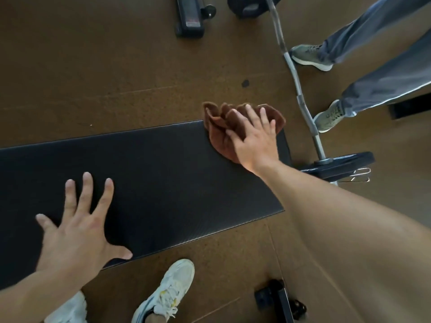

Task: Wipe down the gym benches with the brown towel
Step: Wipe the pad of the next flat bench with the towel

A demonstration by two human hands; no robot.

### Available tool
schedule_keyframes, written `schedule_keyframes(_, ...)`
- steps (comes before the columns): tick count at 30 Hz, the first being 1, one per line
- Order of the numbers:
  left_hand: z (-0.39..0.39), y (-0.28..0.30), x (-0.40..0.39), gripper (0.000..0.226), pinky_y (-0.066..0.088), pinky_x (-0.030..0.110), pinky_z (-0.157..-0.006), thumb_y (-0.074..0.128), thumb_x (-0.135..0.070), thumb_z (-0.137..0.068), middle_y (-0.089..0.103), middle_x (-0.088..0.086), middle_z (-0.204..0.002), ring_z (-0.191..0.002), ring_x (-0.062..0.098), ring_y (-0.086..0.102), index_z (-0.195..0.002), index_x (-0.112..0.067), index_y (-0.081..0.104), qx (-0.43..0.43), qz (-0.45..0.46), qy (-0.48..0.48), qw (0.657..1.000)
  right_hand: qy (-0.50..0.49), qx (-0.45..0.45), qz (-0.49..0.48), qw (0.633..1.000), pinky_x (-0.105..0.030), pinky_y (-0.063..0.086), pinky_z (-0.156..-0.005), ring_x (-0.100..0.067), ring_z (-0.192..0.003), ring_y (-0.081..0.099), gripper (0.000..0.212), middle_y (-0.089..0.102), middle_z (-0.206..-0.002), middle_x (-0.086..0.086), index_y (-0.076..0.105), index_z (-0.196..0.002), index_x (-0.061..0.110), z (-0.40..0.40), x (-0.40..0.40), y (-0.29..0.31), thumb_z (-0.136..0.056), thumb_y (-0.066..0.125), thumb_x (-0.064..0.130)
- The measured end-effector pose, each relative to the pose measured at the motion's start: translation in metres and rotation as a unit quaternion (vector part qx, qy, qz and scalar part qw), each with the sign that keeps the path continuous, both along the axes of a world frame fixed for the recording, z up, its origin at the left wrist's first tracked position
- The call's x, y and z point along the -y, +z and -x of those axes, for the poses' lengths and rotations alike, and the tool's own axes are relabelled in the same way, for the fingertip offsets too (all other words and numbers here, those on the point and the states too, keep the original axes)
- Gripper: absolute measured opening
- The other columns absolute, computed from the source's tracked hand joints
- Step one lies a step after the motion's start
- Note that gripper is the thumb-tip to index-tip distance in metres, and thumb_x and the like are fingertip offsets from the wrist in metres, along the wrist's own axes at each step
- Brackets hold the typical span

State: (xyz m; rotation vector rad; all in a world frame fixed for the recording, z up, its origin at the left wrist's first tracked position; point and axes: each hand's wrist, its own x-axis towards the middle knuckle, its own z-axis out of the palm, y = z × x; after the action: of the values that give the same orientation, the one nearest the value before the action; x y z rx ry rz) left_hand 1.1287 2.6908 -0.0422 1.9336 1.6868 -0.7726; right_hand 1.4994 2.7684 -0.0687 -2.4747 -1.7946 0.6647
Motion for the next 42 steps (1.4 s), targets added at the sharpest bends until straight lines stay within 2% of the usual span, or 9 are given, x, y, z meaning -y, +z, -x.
schedule_keyframes(6,-0.002,0.001,0.0,0.161,0.026,0.075,-0.108,0.071,-0.09,-0.044,-0.043,0.003,-0.157,-0.149,0.031,-0.033,-0.147,-0.032,-0.039,0.008,0.003,-0.013,1.0,-0.272,-0.01,-0.056,0.961,-0.053,0.021,-0.128,-0.033,-0.154,0.031,0.059,0.027,-0.172,0.001,0.04,-0.158,0.036,-0.036,0.078,-0.002,-0.103,0.049,0.055)
schedule_keyframes(10,-0.004,0.011,0.0,0.156,0.021,0.073,-0.113,0.068,-0.087,-0.055,-0.047,0.01,-0.155,-0.146,0.036,-0.036,-0.146,-0.027,-0.043,0.027,-0.003,-0.021,0.999,-0.343,0.011,-0.041,0.938,-0.054,0.003,-0.131,-0.03,-0.161,0.013,0.061,0.019,-0.174,-0.002,0.036,-0.161,0.025,0.005,0.128,-0.001,-0.106,0.05,0.048)
schedule_keyframes(14,0.001,0.016,-0.003,0.154,0.017,0.075,-0.113,0.069,-0.084,-0.059,-0.046,0.013,-0.155,-0.145,0.039,-0.036,-0.147,-0.023,-0.042,0.058,0.018,-0.026,0.998,-0.388,0.024,-0.003,0.921,-0.052,-0.007,-0.13,-0.028,-0.163,-0.002,0.063,0.009,-0.176,0.002,0.032,-0.163,0.03,0.069,0.134,0.001,-0.106,0.045,0.053)
schedule_keyframes(17,0.023,0.021,-0.004,0.143,0.011,0.069,-0.117,0.072,-0.075,-0.069,-0.038,0.007,-0.161,-0.149,0.034,-0.031,-0.152,-0.024,-0.032,0.144,0.028,-0.045,0.988,-0.339,0.019,-0.002,0.94,-0.054,-0.005,-0.13,-0.03,-0.163,-0.001,0.064,0.009,-0.176,0.001,0.031,-0.163,0.037,0.134,0.114,0.006,-0.104,0.044,0.06)
schedule_keyframes(21,0.113,0.032,0.004,0.114,0.005,0.044,-0.127,0.069,-0.051,-0.089,-0.026,-0.004,-0.166,-0.153,0.016,-0.022,-0.157,-0.03,-0.019,0.275,-0.029,0.0,0.961,-0.228,0.0,-0.009,0.974,-0.053,-0.004,-0.131,-0.029,-0.163,-0.001,0.067,0.009,-0.176,0.002,0.028,-0.162,0.042,0.26,0.078,0.006,-0.101,0.042,0.067)
schedule_keyframes(26,0.269,0.034,0.011,0.105,0.005,0.044,-0.127,0.065,-0.044,-0.093,-0.024,-0.004,-0.166,-0.152,0.014,-0.023,-0.158,-0.027,-0.016,0.219,-0.08,0.089,0.968,-0.084,-0.04,-0.023,0.995,-0.05,-0.009,-0.13,-0.026,-0.162,-0.007,0.069,0.007,-0.176,0.008,0.028,-0.162,0.044,0.451,0.039,0.008,-0.099,0.043,0.068)
schedule_keyframes(30,0.346,0.036,0.014,0.106,0.006,0.046,-0.127,0.066,-0.043,-0.092,-0.021,-0.004,-0.167,-0.152,0.013,-0.024,-0.159,-0.023,-0.014,0.211,-0.094,0.107,0.967,0.142,-0.08,-0.017,0.987,-0.053,-0.008,-0.13,-0.024,-0.162,-0.011,0.063,0.008,-0.175,0.01,0.029,-0.16,0.046,0.567,0.045,0.014,-0.101,0.041,0.066)
schedule_keyframes(36,0.352,0.035,0.019,0.114,0.007,0.047,-0.127,0.073,-0.043,-0.087,-0.021,-0.001,-0.167,-0.153,0.015,-0.022,-0.16,-0.023,-0.012,0.206,-0.104,0.086,0.969,0.334,-0.049,0.0,0.941,-0.05,0.0,-0.132,-0.022,-0.163,-0.008,0.058,0.01,-0.176,0.009,0.025,-0.162,0.045,0.56,0.041,0.007,-0.107,0.034,0.059)
schedule_keyframes(42,0.263,0.033,0.016,0.125,0.009,0.053,-0.125,0.073,-0.052,-0.084,-0.035,-0.001,-0.162,-0.15,0.017,-0.029,-0.155,-0.027,-0.027,0.212,-0.076,0.043,0.973,0.28,-0.032,-0.011,0.959,-0.046,-0.004,-0.132,-0.02,-0.163,-0.006,0.055,0.011,-0.176,0.009,0.025,-0.163,0.044,0.472,0.024,0.006,-0.109,0.031,0.054)
